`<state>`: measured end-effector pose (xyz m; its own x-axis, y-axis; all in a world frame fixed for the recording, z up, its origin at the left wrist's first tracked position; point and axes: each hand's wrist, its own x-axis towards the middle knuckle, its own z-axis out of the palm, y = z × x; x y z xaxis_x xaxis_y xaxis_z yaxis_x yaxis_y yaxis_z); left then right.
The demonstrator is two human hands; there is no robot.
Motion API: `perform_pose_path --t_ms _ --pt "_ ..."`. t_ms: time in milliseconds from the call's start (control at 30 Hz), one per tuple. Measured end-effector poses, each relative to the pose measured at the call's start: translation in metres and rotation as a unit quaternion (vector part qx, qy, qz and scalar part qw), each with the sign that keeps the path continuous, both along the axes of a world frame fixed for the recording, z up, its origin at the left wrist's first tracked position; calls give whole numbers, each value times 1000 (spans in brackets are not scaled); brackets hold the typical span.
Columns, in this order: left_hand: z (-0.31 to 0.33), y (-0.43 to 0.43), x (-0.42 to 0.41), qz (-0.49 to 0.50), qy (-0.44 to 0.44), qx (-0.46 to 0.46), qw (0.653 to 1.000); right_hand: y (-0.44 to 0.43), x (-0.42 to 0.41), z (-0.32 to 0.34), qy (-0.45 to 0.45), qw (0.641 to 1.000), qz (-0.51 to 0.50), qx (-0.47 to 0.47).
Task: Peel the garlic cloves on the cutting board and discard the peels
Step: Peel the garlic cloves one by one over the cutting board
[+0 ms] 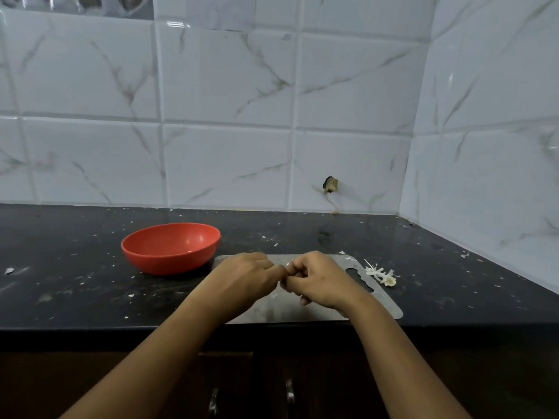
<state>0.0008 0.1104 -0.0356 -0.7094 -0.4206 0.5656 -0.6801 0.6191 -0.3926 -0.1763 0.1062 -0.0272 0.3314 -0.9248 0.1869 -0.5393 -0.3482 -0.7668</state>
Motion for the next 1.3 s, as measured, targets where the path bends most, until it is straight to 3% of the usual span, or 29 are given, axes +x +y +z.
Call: perform_pose_path --t_ms 200,300,367,467,600,767,1000,1300 --pt "-6 1 -23 -34 73 -24 996 5 -10 -1 89 994 -33 -46" --pt "4 1 -39 -34 94 -47 994 8 -9 -7 18 994 -58 -90" --pt "10 -5 -43 30 124 -50 991 6 -14 -9 -44 992 -89 -80" --pt "4 -17 -43 122 175 10 977 -1 -30 -15 -101 979 -161 -73" --pt "-3 -29 -52 192 125 165 959 -6 -48 -24 -113 963 -226 -93" --pt "1 -38 -77 218 78 175 957 -7 -50 -25 -95 956 -246 -130" --pt "-3 -45 -74 135 189 205 951 -12 -46 -28 -95 953 -251 -143" --pt "-4 -33 -29 120 276 255 919 -12 -28 -27 -104 960 -225 -132"
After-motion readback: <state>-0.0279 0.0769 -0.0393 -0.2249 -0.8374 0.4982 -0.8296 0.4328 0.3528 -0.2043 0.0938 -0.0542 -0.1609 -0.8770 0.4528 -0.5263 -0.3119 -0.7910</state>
